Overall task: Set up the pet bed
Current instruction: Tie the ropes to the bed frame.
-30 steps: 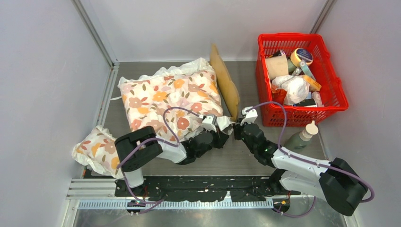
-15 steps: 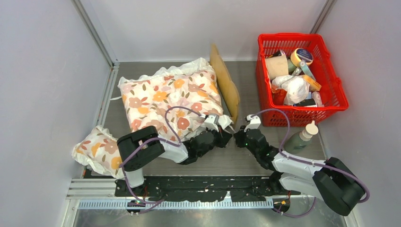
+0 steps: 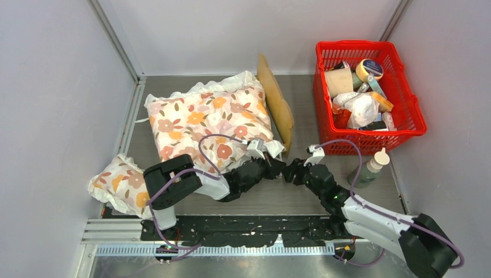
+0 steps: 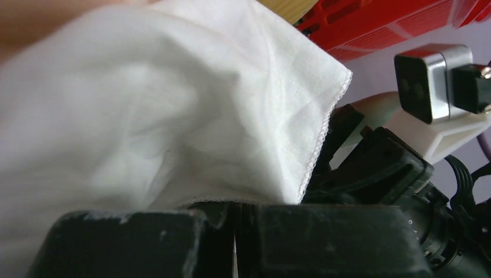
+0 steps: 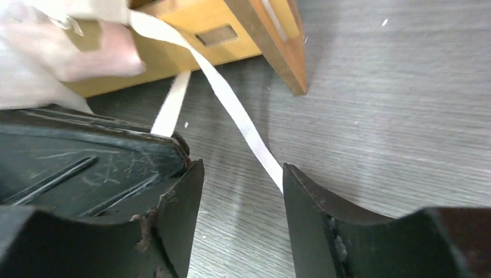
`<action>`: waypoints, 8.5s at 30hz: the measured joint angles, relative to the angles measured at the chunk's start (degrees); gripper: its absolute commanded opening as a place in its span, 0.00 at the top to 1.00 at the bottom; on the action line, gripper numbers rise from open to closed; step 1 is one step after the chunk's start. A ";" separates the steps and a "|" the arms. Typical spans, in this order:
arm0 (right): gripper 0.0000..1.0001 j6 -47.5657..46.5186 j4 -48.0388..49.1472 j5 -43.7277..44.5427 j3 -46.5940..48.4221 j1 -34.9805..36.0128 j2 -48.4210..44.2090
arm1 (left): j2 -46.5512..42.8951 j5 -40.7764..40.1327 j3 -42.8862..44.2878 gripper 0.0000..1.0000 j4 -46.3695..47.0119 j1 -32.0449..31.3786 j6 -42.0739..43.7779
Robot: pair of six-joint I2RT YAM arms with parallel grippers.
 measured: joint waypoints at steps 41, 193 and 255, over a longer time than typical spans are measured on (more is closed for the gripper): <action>0.53 -7.15 -1.22 -13.05 -2.21 -0.02 -9.09 | -0.15 2.58 -2.82 1.00 4.72 0.20 -8.07; 0.60 12.61 3.13 -13.35 -0.50 3.45 8.41 | -0.98 4.31 -9.14 1.00 16.52 -2.16 -3.54; 0.95 0.22 -6.05 -26.36 8.85 -7.91 4.66 | 6.80 8.85 -15.54 0.69 25.31 -2.71 5.40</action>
